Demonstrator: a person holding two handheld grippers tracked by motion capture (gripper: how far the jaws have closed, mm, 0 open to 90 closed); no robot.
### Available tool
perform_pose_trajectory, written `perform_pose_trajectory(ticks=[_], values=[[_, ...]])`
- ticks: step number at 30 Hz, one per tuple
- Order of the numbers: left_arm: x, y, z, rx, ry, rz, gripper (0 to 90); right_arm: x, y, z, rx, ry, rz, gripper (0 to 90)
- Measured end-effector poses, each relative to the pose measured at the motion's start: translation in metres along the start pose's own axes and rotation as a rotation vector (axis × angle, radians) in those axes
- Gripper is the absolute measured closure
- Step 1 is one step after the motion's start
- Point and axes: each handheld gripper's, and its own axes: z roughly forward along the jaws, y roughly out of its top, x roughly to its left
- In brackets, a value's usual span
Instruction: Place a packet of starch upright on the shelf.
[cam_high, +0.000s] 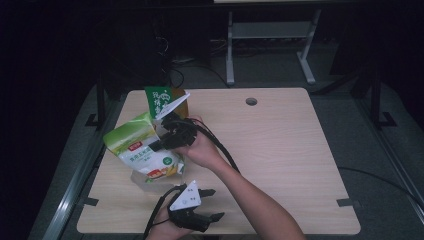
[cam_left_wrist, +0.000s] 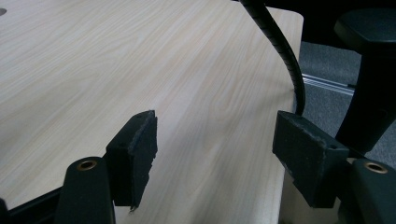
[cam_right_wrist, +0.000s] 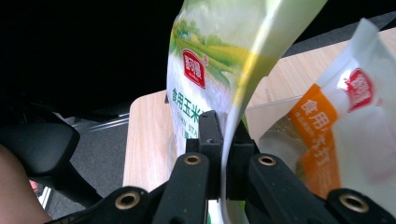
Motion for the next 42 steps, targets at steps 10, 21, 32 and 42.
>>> perform_pose_trajectory(ticks=[10, 21, 32, 42], values=[[0.0, -0.001, 0.0, 0.009, 0.002, -0.004, 30.6, -0.003, -0.006, 0.026, 0.038, 0.013, 0.011, 88.3], [-0.001, -0.003, 0.003, 0.014, -0.006, -0.01, 30.7, -0.008, -0.014, 0.036, 0.083, 0.022, 0.021, 87.1], [-0.001, -0.003, 0.004, 0.018, -0.004, 0.001, 30.7, -0.007, -0.013, 0.035, 0.1, 0.012, 0.011, 86.7], [-0.001, -0.003, 0.004, 0.026, -0.003, 0.003, 30.6, -0.006, -0.009, 0.026, 0.073, 0.006, 0.011, 84.1]])
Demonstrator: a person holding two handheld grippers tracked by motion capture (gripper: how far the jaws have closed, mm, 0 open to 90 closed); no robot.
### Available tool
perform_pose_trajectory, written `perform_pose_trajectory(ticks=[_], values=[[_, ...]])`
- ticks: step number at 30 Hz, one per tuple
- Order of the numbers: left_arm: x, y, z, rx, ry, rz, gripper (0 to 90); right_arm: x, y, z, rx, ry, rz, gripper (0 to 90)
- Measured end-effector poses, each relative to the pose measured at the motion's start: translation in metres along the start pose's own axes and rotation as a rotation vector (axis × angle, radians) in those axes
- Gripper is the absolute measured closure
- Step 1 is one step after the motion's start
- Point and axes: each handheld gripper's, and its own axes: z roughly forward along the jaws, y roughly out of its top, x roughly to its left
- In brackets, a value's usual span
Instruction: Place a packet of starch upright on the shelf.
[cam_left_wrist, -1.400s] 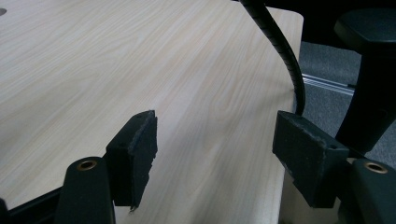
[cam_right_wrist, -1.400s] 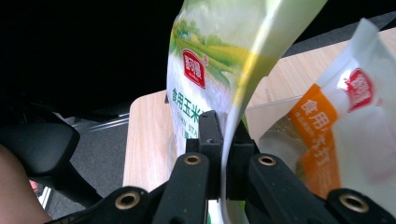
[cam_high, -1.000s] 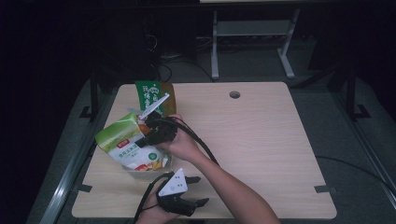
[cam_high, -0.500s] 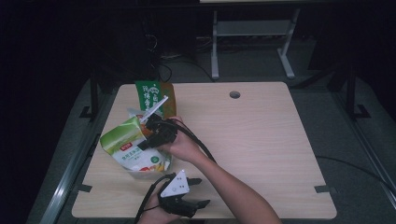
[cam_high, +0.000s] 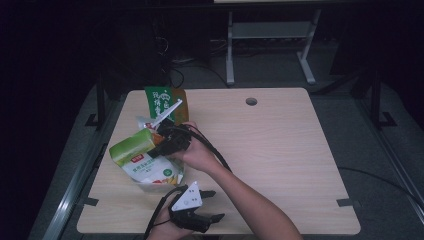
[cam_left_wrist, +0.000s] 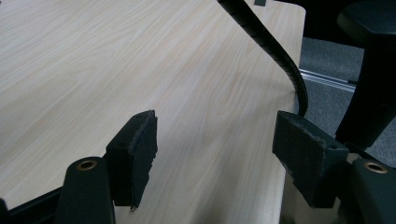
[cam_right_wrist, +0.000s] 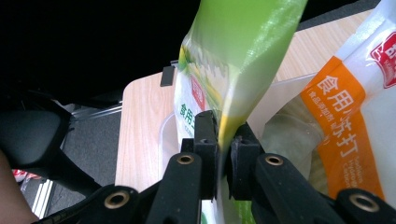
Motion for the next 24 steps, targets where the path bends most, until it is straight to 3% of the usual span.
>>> perform_pose_trajectory(ticks=[3, 24], values=[[0.0, 0.0, 0.0, 0.0, 0.0, 0.0, 30.6, 0.001, 0.0, 0.0, 0.002, -0.008, -0.016, 85.1], [-0.001, 0.0, 0.001, -0.005, 0.001, -0.008, 30.7, -0.003, -0.02, -0.005, 0.01, 0.03, 0.02, 87.0]])
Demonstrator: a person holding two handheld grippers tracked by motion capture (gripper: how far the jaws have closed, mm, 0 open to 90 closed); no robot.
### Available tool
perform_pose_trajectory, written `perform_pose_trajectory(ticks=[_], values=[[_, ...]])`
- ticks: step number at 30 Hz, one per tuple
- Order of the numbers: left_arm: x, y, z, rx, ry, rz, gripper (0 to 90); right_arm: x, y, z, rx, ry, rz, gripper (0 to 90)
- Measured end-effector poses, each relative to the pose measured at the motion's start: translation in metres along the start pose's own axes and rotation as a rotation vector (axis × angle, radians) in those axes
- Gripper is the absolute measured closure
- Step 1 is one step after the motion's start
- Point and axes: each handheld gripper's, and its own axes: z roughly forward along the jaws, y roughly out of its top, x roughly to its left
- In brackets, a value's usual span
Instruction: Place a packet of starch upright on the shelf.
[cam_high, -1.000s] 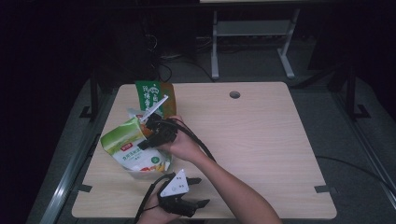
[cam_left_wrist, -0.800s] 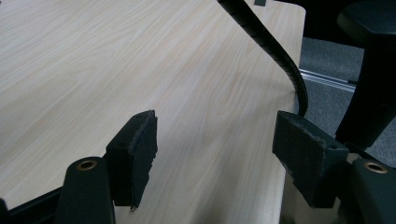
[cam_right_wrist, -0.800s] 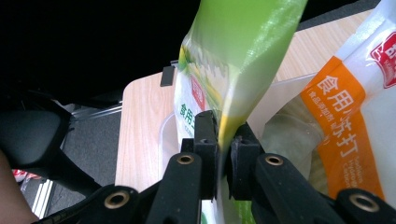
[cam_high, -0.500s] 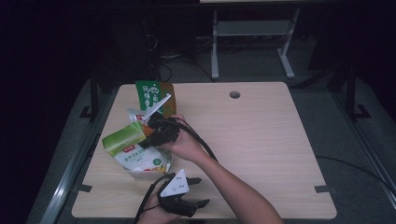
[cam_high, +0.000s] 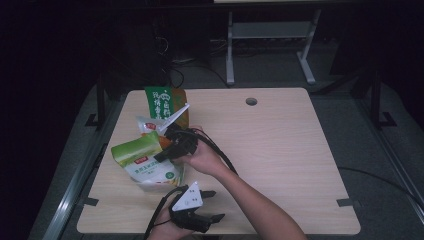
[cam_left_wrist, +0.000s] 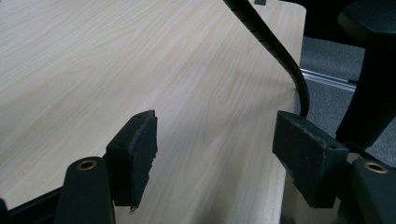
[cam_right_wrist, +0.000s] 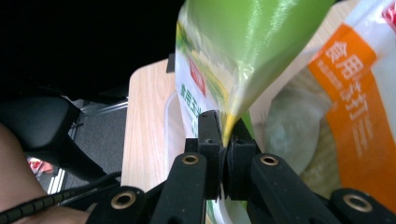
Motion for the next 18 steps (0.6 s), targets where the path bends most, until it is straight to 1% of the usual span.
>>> perform_pose_trajectory(ticks=[2, 3, 4, 5, 9, 12, 13, 15, 16, 18], values=[[0.0, 0.0, 0.0, 0.003, 0.001, -0.003, 30.6, -0.002, -0.003, -0.001, 0.02, -0.012, 0.0, 86.9], [0.0, 0.0, 0.0, 0.002, 0.001, -0.007, 30.6, -0.002, -0.004, -0.002, 0.025, -0.009, 0.013, 86.3], [0.0, 0.0, 0.0, 0.002, 0.002, -0.012, 30.6, -0.004, -0.005, -0.002, 0.027, 0.0, 0.015, 84.9], [0.001, 0.0, 0.0, 0.004, 0.003, -0.005, 30.6, -0.004, -0.005, -0.003, 0.025, -0.005, 0.012, 82.8], [0.002, 0.0, 0.0, 0.003, 0.007, -0.004, 30.6, -0.003, -0.001, -0.012, -0.024, -0.01, 0.005, 78.0], [0.003, 0.0, -0.001, 0.005, 0.01, -0.002, 30.6, -0.001, 0.002, -0.016, -0.032, -0.021, 0.003, 79.0], [0.004, 0.0, -0.001, 0.005, 0.011, -0.003, 30.6, -0.001, 0.003, -0.016, -0.036, -0.02, -0.002, 79.9], [0.004, 0.0, -0.001, 0.003, 0.012, -0.006, 30.6, -0.001, 0.002, -0.015, -0.034, -0.006, 0.004, 82.2], [0.004, 0.0, -0.001, -0.001, 0.013, -0.008, 30.6, -0.002, 0.001, -0.015, -0.03, -0.007, 0.0, 83.4], [0.004, 0.0, -0.001, -0.004, 0.014, -0.008, 30.6, -0.002, -0.001, -0.015, -0.028, 0.0, 0.007, 84.8]])
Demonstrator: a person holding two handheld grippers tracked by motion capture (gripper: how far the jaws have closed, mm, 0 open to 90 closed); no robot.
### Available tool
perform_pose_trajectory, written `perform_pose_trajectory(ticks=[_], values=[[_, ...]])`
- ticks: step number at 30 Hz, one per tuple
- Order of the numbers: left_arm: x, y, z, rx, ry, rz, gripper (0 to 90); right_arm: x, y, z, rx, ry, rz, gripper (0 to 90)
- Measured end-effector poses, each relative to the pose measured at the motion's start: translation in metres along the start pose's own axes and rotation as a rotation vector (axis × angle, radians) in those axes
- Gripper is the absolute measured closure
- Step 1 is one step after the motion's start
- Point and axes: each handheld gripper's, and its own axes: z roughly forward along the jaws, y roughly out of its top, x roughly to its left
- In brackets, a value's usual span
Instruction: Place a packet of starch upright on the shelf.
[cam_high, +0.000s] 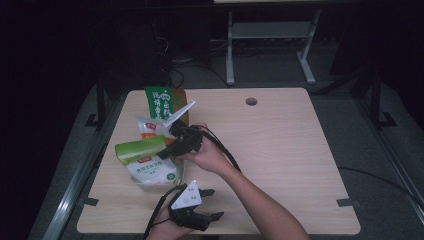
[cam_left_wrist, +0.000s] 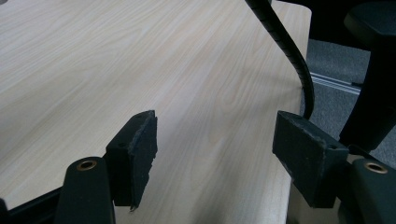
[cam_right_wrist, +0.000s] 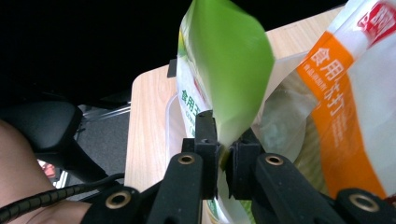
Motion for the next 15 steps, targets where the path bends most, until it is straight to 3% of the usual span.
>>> perform_pose_trajectory(ticks=[7, 12, 15], values=[[-0.001, -0.001, 0.001, 0.007, -0.002, -0.014, 30.6, -0.003, -0.009, -0.004, 0.009, -0.005, 0.021, 83.4], [0.001, -0.001, 0.001, 0.005, 0.0, -0.02, 30.2, -0.003, -0.012, -0.008, 0.003, -0.025, -0.007, 75.1], [0.003, -0.001, -0.001, 0.001, 0.007, -0.027, 29.7, -0.005, -0.014, -0.016, -0.009, -0.025, 0.016, 71.9]])
